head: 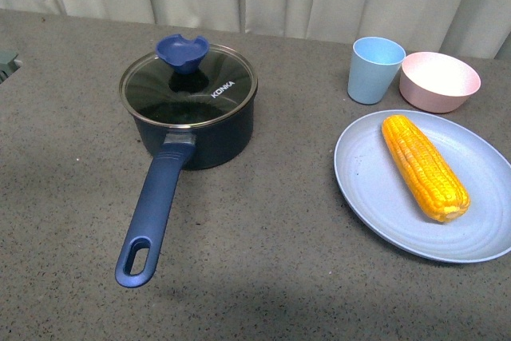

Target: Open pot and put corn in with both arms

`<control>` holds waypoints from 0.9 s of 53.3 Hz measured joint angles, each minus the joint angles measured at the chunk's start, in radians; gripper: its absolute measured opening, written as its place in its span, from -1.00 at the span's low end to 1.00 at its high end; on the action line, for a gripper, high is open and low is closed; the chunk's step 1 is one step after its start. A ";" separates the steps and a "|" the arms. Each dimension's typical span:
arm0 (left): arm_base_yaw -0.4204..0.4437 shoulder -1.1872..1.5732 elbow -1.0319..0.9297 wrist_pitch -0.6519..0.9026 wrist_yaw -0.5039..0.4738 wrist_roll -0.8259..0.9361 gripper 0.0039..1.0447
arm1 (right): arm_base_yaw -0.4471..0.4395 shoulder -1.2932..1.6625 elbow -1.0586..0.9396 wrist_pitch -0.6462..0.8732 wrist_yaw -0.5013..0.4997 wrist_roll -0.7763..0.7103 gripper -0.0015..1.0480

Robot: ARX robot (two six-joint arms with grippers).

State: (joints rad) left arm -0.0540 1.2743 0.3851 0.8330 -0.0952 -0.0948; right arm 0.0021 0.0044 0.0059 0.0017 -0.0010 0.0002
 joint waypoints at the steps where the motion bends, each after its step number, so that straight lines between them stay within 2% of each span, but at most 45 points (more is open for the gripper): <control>1: -0.005 0.019 0.014 0.001 0.002 0.000 0.88 | 0.000 0.000 0.000 0.000 0.000 0.000 0.82; 14: -0.051 0.214 0.172 0.007 -0.003 0.000 0.88 | 0.000 0.000 0.000 0.000 0.000 0.000 0.82; 31: -0.076 0.344 0.282 0.013 -0.005 0.000 0.88 | 0.000 0.000 0.000 0.000 0.000 0.000 0.82; 48: -0.131 0.510 0.420 -0.016 0.082 0.005 0.88 | 0.000 0.000 0.000 0.000 0.000 0.000 0.82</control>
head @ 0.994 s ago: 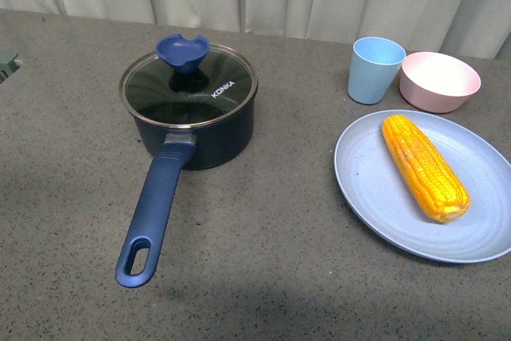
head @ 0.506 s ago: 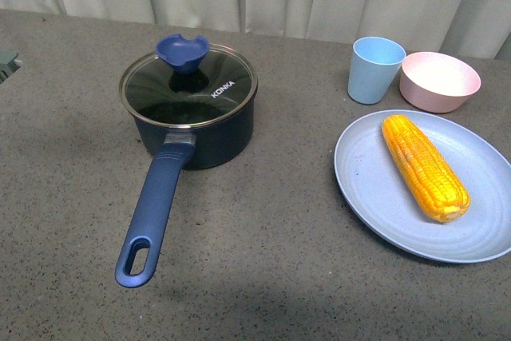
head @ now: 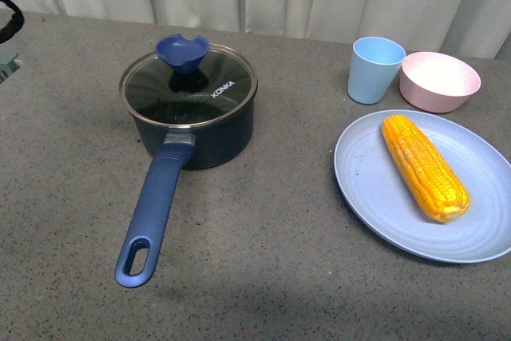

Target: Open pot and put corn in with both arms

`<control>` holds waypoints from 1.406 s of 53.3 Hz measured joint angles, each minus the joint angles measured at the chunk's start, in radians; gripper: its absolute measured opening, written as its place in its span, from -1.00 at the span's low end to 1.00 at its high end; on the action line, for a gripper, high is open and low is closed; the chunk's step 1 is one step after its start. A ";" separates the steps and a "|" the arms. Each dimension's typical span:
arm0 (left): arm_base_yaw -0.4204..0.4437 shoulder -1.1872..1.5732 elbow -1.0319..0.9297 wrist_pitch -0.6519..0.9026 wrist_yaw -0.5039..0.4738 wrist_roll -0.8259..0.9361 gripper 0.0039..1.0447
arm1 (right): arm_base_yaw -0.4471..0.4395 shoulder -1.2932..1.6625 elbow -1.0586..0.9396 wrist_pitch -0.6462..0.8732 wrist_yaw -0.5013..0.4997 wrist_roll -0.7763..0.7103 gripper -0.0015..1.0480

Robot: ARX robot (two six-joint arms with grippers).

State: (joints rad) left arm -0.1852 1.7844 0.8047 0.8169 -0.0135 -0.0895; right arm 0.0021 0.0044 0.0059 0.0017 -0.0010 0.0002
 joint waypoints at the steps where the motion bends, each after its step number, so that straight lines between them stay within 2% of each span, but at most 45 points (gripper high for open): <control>1: -0.001 0.012 0.012 -0.003 0.000 0.001 0.88 | 0.000 0.000 0.000 0.000 0.000 0.000 0.82; 22: -0.013 0.230 0.205 -0.045 -0.006 0.018 0.88 | 0.000 0.000 0.000 0.000 0.000 0.000 0.82; 48: -0.085 0.321 0.214 -0.044 0.037 0.002 0.88 | 0.000 0.000 0.000 0.000 0.000 0.000 0.82; 75: -0.106 0.372 0.214 -0.059 0.039 0.006 0.88 | 0.000 0.000 0.000 0.000 0.000 0.000 0.82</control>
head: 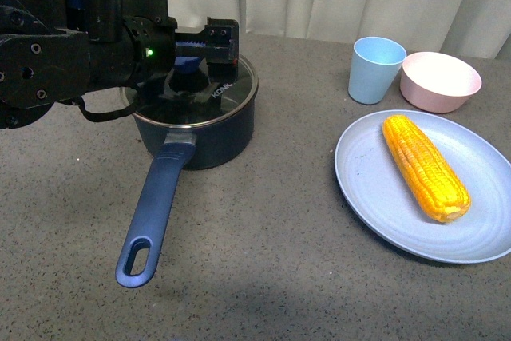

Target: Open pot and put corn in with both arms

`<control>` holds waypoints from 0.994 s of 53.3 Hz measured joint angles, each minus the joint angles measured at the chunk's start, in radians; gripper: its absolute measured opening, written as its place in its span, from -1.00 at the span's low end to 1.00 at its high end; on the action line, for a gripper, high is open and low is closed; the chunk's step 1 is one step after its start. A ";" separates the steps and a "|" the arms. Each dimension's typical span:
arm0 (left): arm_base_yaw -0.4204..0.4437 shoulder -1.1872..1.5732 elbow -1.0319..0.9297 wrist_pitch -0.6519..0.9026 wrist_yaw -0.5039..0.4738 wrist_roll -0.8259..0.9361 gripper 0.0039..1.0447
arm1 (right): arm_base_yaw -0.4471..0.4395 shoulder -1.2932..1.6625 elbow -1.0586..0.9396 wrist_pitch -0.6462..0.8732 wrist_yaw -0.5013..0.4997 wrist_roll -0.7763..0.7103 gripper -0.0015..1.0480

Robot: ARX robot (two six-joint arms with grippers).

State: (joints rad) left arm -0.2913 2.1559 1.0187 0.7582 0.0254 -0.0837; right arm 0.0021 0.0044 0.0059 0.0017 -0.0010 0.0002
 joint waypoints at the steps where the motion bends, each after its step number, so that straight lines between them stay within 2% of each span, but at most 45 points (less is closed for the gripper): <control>1: -0.001 0.002 0.000 0.000 -0.001 0.000 0.88 | 0.000 0.000 0.000 0.000 0.000 0.000 0.82; 5: -0.002 0.007 0.000 0.000 -0.005 0.000 0.88 | 0.000 0.000 0.000 0.000 0.000 0.000 0.82; 7: -0.002 0.009 0.000 0.000 -0.007 0.004 0.81 | 0.000 0.000 0.000 0.000 0.000 0.000 0.82; 11: -0.001 0.009 0.000 0.000 -0.010 0.004 0.53 | 0.000 0.000 0.000 0.000 0.000 0.000 0.82; 18: 0.003 0.009 0.000 0.002 -0.010 0.004 0.19 | 0.000 0.000 0.000 0.000 0.000 0.000 0.82; 32: 0.016 -0.025 -0.030 0.033 0.012 -0.023 0.17 | 0.000 0.000 0.000 0.000 0.000 0.000 0.82; 42: 0.056 -0.121 -0.060 0.055 0.029 -0.052 0.16 | 0.000 0.000 0.000 0.000 0.000 0.000 0.82; 47: 0.102 -0.164 -0.081 0.085 0.032 -0.049 0.16 | 0.000 0.000 0.000 0.000 0.000 0.000 0.82; 53: 0.221 -0.166 -0.115 0.129 0.043 -0.019 0.16 | 0.000 0.000 0.000 0.000 0.000 0.000 0.82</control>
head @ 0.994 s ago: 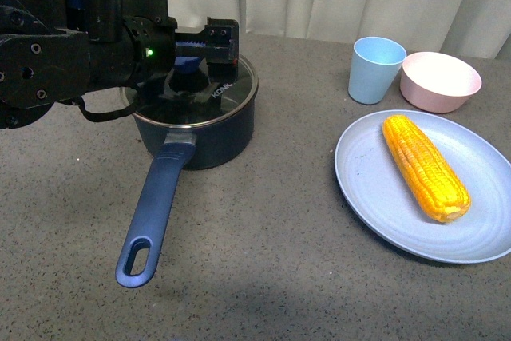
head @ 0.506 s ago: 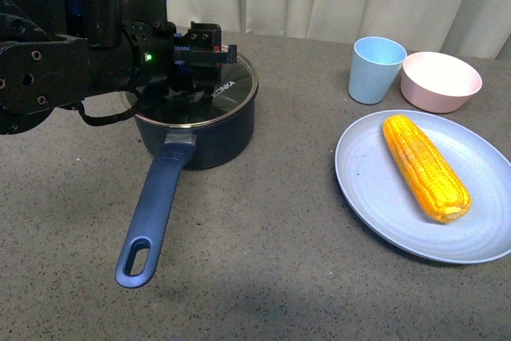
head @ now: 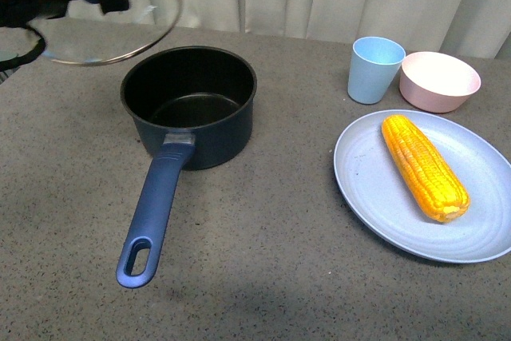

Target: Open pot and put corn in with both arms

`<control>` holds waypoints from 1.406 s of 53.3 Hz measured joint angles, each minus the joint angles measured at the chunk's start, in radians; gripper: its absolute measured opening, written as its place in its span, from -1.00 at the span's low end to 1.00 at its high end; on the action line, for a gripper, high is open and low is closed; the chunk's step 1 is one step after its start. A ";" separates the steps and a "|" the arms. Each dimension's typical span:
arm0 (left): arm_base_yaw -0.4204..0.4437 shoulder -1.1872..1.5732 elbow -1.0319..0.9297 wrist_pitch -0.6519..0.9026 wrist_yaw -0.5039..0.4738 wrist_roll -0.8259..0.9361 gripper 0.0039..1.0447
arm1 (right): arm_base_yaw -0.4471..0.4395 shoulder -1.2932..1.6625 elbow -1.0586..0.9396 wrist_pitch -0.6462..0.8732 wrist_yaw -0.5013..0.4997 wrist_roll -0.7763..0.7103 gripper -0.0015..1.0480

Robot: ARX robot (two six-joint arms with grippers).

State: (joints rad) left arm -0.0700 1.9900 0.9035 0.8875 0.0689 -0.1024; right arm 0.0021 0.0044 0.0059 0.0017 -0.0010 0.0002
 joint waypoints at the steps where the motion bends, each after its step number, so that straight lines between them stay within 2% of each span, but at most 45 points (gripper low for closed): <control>1: 0.011 0.003 -0.003 0.005 0.003 0.003 0.16 | 0.000 0.000 0.000 0.000 0.000 0.000 0.82; 9: 0.201 0.101 -0.041 0.148 0.008 0.039 0.16 | 0.000 0.000 0.000 0.000 0.000 0.000 0.82; 16: 0.253 0.173 -0.036 0.189 0.014 0.026 0.16 | 0.000 0.000 0.000 0.000 0.000 0.000 0.82; 35: 0.233 0.373 0.049 0.172 0.029 -0.001 0.16 | 0.000 0.000 0.000 0.000 0.000 0.000 0.82; 58: 0.211 0.406 0.062 0.128 0.013 0.028 0.16 | 0.000 0.000 0.000 0.000 0.000 0.000 0.82; 60: 0.210 0.406 0.062 0.128 0.013 0.027 0.20 | 0.000 0.000 0.000 0.000 0.000 0.000 0.82; 73: 0.208 0.367 0.027 0.134 0.028 0.014 0.90 | 0.000 0.000 0.000 0.000 0.000 0.000 0.82; 75: 0.208 0.343 0.014 0.133 0.019 0.014 0.90 | 0.000 0.000 0.000 0.000 0.000 0.000 0.82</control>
State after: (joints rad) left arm 0.1375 2.3325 0.9173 1.0203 0.0879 -0.0879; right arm 0.0021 0.0044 0.0059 0.0017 -0.0010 -0.0002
